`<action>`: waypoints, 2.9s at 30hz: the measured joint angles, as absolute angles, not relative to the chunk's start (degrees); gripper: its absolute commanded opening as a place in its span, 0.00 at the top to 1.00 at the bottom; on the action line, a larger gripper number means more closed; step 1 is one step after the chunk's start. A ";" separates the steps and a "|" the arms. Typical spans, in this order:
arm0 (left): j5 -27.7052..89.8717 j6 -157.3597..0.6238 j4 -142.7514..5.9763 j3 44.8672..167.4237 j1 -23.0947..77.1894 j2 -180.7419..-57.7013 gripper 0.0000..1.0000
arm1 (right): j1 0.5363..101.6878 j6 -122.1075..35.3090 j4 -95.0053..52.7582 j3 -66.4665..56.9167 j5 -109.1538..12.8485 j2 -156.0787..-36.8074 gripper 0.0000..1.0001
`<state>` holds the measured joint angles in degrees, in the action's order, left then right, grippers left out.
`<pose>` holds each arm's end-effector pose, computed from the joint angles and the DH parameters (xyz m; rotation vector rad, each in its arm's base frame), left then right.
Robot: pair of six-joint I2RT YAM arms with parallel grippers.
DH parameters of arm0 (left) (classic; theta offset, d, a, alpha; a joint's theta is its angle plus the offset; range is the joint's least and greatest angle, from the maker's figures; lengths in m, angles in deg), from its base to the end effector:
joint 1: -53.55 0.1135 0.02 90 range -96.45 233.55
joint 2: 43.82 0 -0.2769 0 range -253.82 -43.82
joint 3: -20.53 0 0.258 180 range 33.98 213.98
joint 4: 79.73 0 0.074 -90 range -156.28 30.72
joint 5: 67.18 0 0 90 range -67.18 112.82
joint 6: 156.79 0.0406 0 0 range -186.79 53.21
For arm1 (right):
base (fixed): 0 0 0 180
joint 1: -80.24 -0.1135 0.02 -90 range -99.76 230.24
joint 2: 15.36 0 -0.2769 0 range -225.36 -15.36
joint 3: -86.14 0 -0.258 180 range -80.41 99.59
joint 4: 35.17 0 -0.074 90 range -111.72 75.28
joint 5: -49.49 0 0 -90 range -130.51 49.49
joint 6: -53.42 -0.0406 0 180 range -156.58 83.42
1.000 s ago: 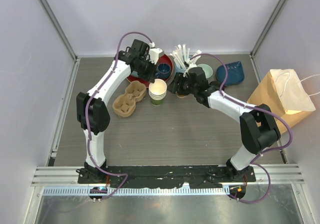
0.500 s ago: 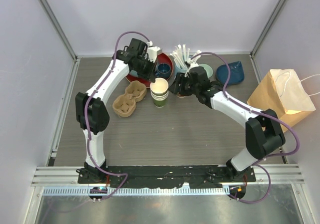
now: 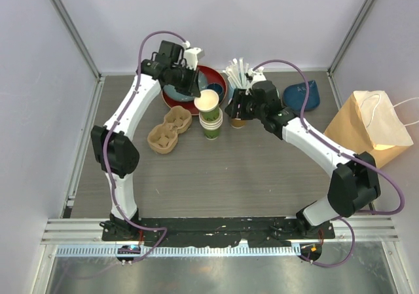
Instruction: Pack the takeout coffee
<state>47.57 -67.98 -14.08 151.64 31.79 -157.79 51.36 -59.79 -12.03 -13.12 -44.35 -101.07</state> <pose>0.4139 -0.1835 0.3595 0.6314 2.3507 -0.7044 0.3116 0.1750 0.3133 -0.1474 2.1156 0.6220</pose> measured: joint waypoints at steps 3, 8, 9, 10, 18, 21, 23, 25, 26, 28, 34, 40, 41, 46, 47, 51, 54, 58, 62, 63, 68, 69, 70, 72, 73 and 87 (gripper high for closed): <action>47.71 -68.31 -13.82 153.22 32.58 -155.93 1.00 | 51.38 -58.37 -9.97 -12.44 -43.06 -100.24 0.39; 48.54 -68.26 -12.35 155.77 33.17 -150.16 1.00 | 52.01 -56.73 -8.38 -11.99 -41.20 -97.21 0.38; 48.84 -68.18 -11.98 156.17 33.17 -149.00 1.00 | 52.27 -56.44 -8.07 -11.83 -40.89 -96.59 0.38; 49.28 -67.94 -11.39 156.43 33.06 -147.17 1.00 | 52.60 -56.16 -7.74 -11.66 -40.54 -96.03 0.38; 49.96 -60.64 -5.58 144.08 27.50 -133.24 1.00 | 54.61 -55.09 -5.36 -11.51 -39.01 -93.23 0.38; 50.20 -57.31 -4.11 135.34 24.79 -131.30 1.00 | 55.25 -54.80 -4.68 -11.51 -38.49 -92.79 0.37; 50.29 -55.48 -3.98 128.47 24.14 -131.45 1.00 | 55.38 -54.67 -4.18 -11.51 -38.12 -92.66 0.38; 50.07 -54.43 -4.33 123.78 24.23 -132.33 1.00 | 55.46 -54.61 -3.61 -11.51 -37.99 -92.59 0.37; 49.74 -53.93 -4.75 120.98 24.31 -133.07 1.00 | 55.51 -54.54 -3.39 -11.51 -37.99 -92.57 0.37; 49.52 -53.64 -6.41 118.75 24.38 -133.46 1.00 | 55.51 -54.39 -3.06 -11.51 -37.94 -92.48 0.37; 49.67 -52.99 -13.71 114.27 24.42 -136.04 1.00 | 55.62 -53.78 -2.74 -11.59 -37.57 -91.44 0.37; 48.86 -52.77 -20.92 109.48 24.42 -137.24 1.00 | 56.01 -53.10 -2.76 -11.94 -37.31 -90.95 0.37; 48.78 -52.75 -21.64 109.11 24.42 -137.29 1.00 | 56.12 -53.03 -2.69 -11.96 -37.24 -90.98 0.37; 48.27 -52.33 -25.18 108.48 24.42 -137.70 1.00 | 57.67 -52.97 -2.80 -11.92 -37.07 -91.68 0.42; 48.01 -52.18 -26.54 108.13 24.42 -137.81 1.00 | 58.09 -52.97 -2.78 -11.83 -37.05 -92.22 0.45; 47.42 -51.59 -27.26 107.91 24.42 -137.81 0.99 | 60.01 -52.92 -2.41 -9.76 -36.61 -97.27 0.50; 46.94 -51.28 -27.74 107.89 24.42 -137.81 0.90 | 60.56 -52.62 -2.01 -6.54 -35.82 -101.88 0.53; 46.59 -50.87 -27.96 107.89 24.42 -137.81 0.74 | 60.75 -51.41 -1.64 -1.17 -34.75 -108.75 0.62; 46.39 -49.69 -27.89 107.89 24.44 -137.81 0.56 | 60.75 -49.67 -0.55 3.73 -34.29 -114.71 0.65; 46.44 -49.75 -27.74 107.93 24.51 -137.81 0.52 | 60.75 -49.16 -0.03 4.73 -34.29 -115.92 0.65; 46.42 -50.14 -25.99 110.16 25.60 -137.79 0.47 | 60.75 -47.28 2.36 7.51 -34.12 -119.19 0.65; 46.42 -50.30 -25.82 110.73 25.91 -137.77 0.47 | 60.75 -47.07 2.60 7.55 -34.12 -119.32 0.66; 46.42 -50.43 -25.60 111.40 26.32 -137.68 0.47 | 60.75 -46.78 2.92 7.60 -34.16 -119.54 0.66; 46.39 -50.80 -25.25 112.39 26.89 -137.35 0.47 | 60.75 -46.15 3.89 8.12 -34.38 -120.31 0.68; 46.42 -51.11 -25.20 112.83 27.22 -137.07 0.47 | 60.75 -45.91 4.02 8.43 -34.56 -120.83 0.69; 46.44 -51.37 -23.98 113.52 28.49 -136.76 0.47 | 59.29 -43.94 4.21 10.16 -35.54 -122.52 0.69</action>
